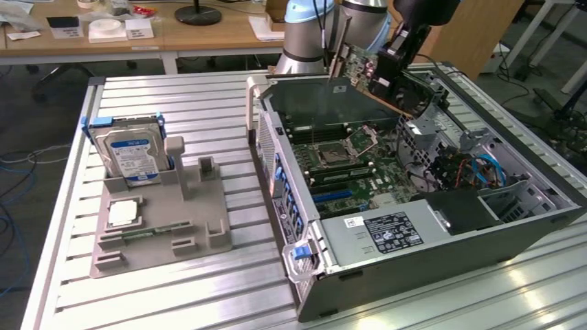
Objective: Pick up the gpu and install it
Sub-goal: 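Insert the gpu into the slot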
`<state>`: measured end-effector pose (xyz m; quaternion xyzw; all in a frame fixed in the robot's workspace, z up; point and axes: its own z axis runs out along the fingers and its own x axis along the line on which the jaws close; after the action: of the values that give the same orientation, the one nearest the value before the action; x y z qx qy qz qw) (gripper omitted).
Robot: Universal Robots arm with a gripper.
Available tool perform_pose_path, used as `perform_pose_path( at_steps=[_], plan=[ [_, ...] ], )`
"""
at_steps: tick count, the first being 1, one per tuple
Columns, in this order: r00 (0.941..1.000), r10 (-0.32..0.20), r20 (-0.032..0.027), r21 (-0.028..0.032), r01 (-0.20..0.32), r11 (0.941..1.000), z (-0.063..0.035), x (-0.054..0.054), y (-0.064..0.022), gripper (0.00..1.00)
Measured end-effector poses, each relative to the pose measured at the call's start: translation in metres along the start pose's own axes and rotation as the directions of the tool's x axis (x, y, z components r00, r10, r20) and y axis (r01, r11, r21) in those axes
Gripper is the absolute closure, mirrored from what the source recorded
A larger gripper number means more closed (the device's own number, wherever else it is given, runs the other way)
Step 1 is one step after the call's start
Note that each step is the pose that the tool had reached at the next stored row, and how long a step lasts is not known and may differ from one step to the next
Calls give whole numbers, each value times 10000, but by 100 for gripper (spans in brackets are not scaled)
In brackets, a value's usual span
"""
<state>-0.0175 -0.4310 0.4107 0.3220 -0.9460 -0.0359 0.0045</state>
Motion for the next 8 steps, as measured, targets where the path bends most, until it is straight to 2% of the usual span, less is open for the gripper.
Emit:
perform_pose_path(
  at_steps=[4, 8],
  plan=[
    [9988, -493, -35, -8, 493, 9988, 0, 0, -1, 72],
    [9952, -977, -68, -18, 977, 9952, 0, 1, -1, 72]
  ],
)
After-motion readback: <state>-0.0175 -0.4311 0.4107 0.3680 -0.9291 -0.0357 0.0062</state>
